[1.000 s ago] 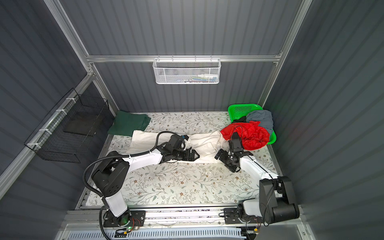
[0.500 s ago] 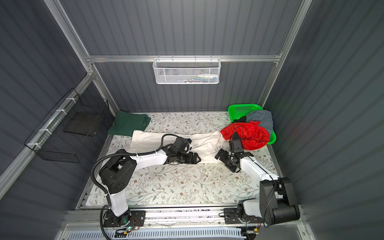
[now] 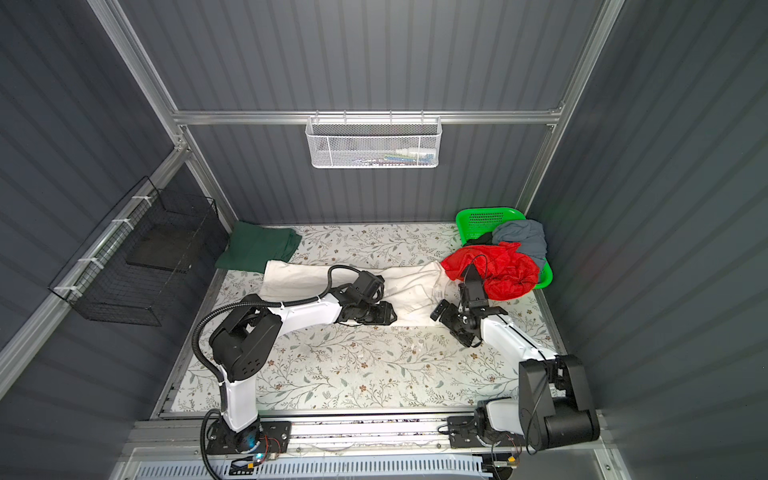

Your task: Fold and stack the t-shirts

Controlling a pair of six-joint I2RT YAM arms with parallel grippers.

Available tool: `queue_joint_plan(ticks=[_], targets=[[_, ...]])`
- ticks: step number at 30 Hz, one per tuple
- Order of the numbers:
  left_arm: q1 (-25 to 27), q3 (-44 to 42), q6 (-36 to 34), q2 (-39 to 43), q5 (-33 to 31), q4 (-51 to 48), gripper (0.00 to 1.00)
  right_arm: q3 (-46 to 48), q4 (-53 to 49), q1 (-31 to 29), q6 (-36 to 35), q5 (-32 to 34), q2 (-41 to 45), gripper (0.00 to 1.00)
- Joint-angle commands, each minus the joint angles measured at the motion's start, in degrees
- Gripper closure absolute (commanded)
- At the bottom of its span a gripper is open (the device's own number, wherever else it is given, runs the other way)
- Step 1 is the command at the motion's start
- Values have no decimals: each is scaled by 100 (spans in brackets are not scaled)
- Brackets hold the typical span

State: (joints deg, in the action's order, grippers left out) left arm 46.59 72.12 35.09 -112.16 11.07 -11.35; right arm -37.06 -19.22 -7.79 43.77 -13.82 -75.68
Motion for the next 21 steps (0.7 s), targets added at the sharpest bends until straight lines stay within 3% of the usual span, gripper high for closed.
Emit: queue_joint_plan(ticks=[1,6,11,14,21], targets=[[39,218,-66,-137,-197,-467,48,42,70,32,44,-68,6,1],[43,354,-90,-251,-254,-647,70,41,69,41,31,-86,4,1],[43,521,-149,-340,-411,-902,81,76,110,50,18,-138,0,1],[43,548,-192,-333,-341,-868,100,104,117,58,0,-137,28,1],[35,593,-230,-171,-605,-1051,100,120,167,67,0,-164,8,1]])
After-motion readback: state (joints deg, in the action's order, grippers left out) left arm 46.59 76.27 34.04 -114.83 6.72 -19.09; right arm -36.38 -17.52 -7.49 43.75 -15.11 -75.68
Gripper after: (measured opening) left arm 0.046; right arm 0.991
